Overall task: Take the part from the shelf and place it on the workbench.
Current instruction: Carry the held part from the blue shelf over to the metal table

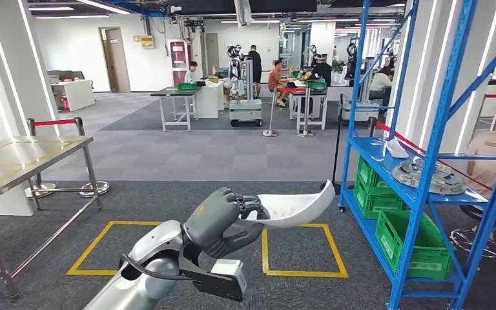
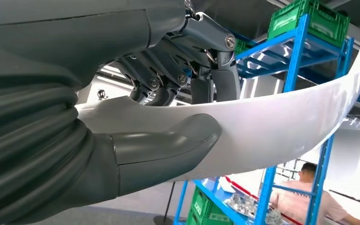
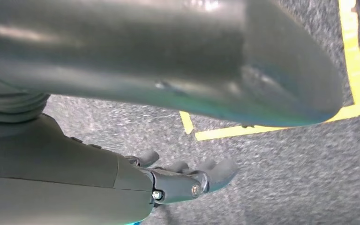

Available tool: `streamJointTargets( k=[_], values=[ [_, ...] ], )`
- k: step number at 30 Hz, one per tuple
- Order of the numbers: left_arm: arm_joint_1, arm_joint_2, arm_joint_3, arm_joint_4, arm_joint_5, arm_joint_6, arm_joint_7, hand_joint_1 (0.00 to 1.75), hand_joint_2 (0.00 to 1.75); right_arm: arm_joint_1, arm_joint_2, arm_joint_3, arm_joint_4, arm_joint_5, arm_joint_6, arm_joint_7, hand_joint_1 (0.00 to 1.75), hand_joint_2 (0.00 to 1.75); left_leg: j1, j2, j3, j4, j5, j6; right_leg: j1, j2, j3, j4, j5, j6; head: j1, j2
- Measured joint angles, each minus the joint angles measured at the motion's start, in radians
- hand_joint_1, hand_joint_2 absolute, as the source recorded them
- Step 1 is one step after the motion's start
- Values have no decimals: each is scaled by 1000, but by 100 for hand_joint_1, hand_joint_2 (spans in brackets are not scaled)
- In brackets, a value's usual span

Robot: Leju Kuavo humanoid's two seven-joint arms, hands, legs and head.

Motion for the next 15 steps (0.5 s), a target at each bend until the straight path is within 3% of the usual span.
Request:
streamJointTargets(
  k=[1,2,4,6,8,10,12,14,15],
  values=[
    [1,-16,-2,14,0,3,-4,175,175,2,0,-9,0,-6,-7,4,0,0,1,-15,-1,2,0,0,-2,4,-27,44,-8,4,1,0],
    [1,-28,-4,27,1,5,-7,175,175,3,2,-16,0,-11,-14,6,0,0,3,-30,-1,5,-1,-2,-5,4,-38,54,2,8,1,0],
    [1,-44,-6,44,1,8,-3,175,175,3,4,-26,0,-15,-28,4,0,0,9,-57,-3,15,-5,-9,-13,14,-2,-38,68,16,2,0],
    [0,-46,-7,46,1,11,14,175,175,2,8,-33,0,-9,-38,-8,0,0,13,-81,-13,33,-13,-25,-22,51,54,-156,112,24,3,0],
    [7,-25,-6,36,0,12,31,175,175,1,12,-35,0,9,-38,-30,0,0,14,-100,-27,40,-15,-40,-22,67,74,-195,114,16,3,0],
    [22,24,-3,20,0,16,34,175,175,-2,12,-35,-1,33,-28,-56,0,0,16,-111,-31,36,-12,-50,-19,47,75,-197,118,-3,3,0],
    [39,93,8,7,1,21,22,175,175,-4,6,-31,-2,51,-16,-74,0,0,15,-72,-45,69,-33,-59,-19,30,76,-201,122,-20,0,0],
    [52,149,21,3,3,24,10,175,175,-2,-6,-28,-3,57,-11,-79,0,0,14,-11,-99,177,-95,-65,-12,9,75,-204,123,-31,-5,0],
    [57,165,25,4,3,24,7,175,175,0,-11,-27,-3,56,-10,-80,0,0,14,4,-133,245,-125,-65,-8,-6,75,-204,122,-33,-5,0]
  ],
)
